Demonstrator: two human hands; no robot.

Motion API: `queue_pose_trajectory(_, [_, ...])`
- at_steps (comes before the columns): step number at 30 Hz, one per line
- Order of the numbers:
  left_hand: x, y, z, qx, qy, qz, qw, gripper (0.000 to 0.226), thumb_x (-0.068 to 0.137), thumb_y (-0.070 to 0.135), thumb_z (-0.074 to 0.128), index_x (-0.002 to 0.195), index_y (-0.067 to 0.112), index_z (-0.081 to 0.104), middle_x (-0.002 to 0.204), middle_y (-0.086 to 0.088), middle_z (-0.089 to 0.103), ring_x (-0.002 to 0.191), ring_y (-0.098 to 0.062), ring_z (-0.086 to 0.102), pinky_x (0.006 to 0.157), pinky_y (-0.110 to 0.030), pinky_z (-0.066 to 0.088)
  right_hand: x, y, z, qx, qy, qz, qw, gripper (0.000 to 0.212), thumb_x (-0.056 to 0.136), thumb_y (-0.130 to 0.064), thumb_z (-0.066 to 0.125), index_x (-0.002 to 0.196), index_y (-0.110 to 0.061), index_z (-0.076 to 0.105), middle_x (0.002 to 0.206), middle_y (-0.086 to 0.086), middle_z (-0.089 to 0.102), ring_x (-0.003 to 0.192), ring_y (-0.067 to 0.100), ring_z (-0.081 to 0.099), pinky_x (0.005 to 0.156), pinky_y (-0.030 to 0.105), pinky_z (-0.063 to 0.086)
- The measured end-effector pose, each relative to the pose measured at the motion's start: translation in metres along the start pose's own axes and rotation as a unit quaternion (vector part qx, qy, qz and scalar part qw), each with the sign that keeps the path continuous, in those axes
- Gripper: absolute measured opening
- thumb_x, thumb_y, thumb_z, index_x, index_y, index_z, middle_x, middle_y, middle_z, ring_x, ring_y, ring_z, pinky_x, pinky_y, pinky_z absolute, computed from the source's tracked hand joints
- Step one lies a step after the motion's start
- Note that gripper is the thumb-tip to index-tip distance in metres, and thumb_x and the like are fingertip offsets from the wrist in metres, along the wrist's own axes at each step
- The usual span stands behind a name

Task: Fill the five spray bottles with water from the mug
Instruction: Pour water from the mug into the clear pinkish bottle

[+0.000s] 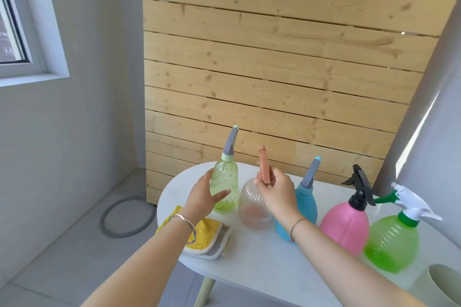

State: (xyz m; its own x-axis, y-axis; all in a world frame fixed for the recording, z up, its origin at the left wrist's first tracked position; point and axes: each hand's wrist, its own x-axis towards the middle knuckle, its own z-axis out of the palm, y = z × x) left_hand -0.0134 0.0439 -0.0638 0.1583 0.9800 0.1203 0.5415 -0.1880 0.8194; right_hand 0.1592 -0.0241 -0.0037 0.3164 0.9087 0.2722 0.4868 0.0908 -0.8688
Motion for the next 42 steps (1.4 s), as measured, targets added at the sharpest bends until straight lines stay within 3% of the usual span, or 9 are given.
queue_pose_trajectory(3, [-0.018,0.021,-0.002,0.006,0.045,-0.004,0.999,0.083,0.092,0.041,0.063,0.155,0.012,0.016,0.158,-0.005,0.029,0.145,-0.024,0.030,0.112,-0.033,0.031,-0.006,-0.018,-0.020,0.030,0.010,-0.047,0.998,0.017,0.081,-0.012,0.073,0.084,-0.025,0.062,0.086,-0.011,0.069,0.089,0.011,0.066,0.079,0.020,0.046])
queue_pose_trajectory(6, [-0.055,0.055,-0.003,-0.137,0.147,0.095,0.975,0.054,0.091,0.046,0.061,0.138,0.029,0.039,0.138,0.013,0.046,0.128,-0.011,0.045,0.098,-0.023,0.040,-0.011,-0.036,-0.043,0.065,0.022,-0.075,0.995,0.021,0.075,-0.016,0.080,0.088,-0.023,0.066,0.086,-0.008,0.072,0.086,0.012,0.069,0.082,0.024,0.051])
queue_pose_trajectory(9, [-0.090,0.093,-0.003,-0.174,0.022,0.133,0.975,0.080,0.068,0.063,0.072,0.136,0.034,0.040,0.133,0.025,0.046,0.120,0.006,0.045,0.091,-0.005,0.037,-0.025,-0.058,-0.066,0.153,0.017,-0.068,0.986,0.024,0.073,-0.011,0.081,0.092,-0.012,0.067,0.086,-0.002,0.072,0.081,0.011,0.069,0.080,0.023,0.054])
queue_pose_trajectory(12, [-0.104,0.118,0.002,-0.148,-0.051,0.132,0.979,0.093,0.065,0.048,0.087,0.141,0.032,0.034,0.133,0.017,0.047,0.122,0.000,0.046,0.080,0.003,0.036,-0.042,-0.073,-0.083,0.228,-0.011,-0.058,0.972,0.023,0.074,-0.005,0.079,0.093,-0.006,0.067,0.084,0.000,0.071,0.075,0.006,0.068,0.079,0.021,0.056])
queue_pose_trajectory(19, [-0.145,0.166,-0.007,-0.147,-0.017,0.158,0.976,0.084,0.056,0.062,0.082,0.128,0.032,0.050,0.120,0.017,0.060,0.104,0.002,0.058,0.078,-0.007,0.045,-0.077,-0.099,-0.128,0.203,-0.038,-0.089,0.974,0.009,0.079,-0.017,0.074,0.088,-0.014,0.073,0.080,-0.006,0.075,0.077,0.001,0.068,0.072,0.010,0.048])
queue_pose_trajectory(26, [-0.176,0.188,-0.029,-0.313,-0.228,0.092,0.917,0.089,0.064,0.065,0.075,0.140,0.033,0.041,0.133,0.006,0.060,0.120,-0.014,0.061,0.103,-0.043,0.049,-0.103,-0.123,-0.172,0.268,-0.140,-0.044,0.952,0.035,0.075,-0.038,0.066,0.097,-0.011,0.072,0.107,0.009,0.072,0.102,0.018,0.066,0.097,0.030,0.048])
queue_pose_trajectory(32, [-0.201,0.216,-0.029,-0.190,-0.099,0.161,0.963,0.091,0.053,0.070,0.075,0.130,0.037,0.042,0.123,0.010,0.057,0.110,-0.002,0.058,0.092,-0.025,0.051,-0.126,-0.136,-0.184,0.275,-0.057,-0.080,0.956,0.022,0.081,-0.027,0.069,0.100,-0.017,0.065,0.099,0.004,0.075,0.097,0.014,0.068,0.095,0.030,0.048])
queue_pose_trajectory(38, [-0.213,0.230,-0.044,-0.329,-0.283,0.106,0.895,0.056,0.084,0.054,0.056,0.129,0.020,0.056,0.119,0.004,0.070,0.111,-0.013,0.066,0.096,-0.036,0.054,-0.137,-0.152,-0.204,0.318,-0.114,-0.042,0.940,0.042,0.078,-0.039,0.063,0.109,-0.010,0.065,0.110,0.008,0.070,0.102,0.018,0.064,0.088,0.034,0.054])
queue_pose_trajectory(42, [-0.226,0.240,-0.043,-0.236,-0.218,0.132,0.938,0.058,0.076,0.065,0.070,0.122,0.034,0.053,0.120,0.013,0.063,0.111,0.000,0.061,0.090,-0.018,0.051,-0.146,-0.154,-0.202,0.309,-0.086,-0.035,0.947,0.031,0.075,-0.040,0.066,0.097,-0.019,0.072,0.106,0.007,0.070,0.101,0.017,0.063,0.102,0.036,0.045])
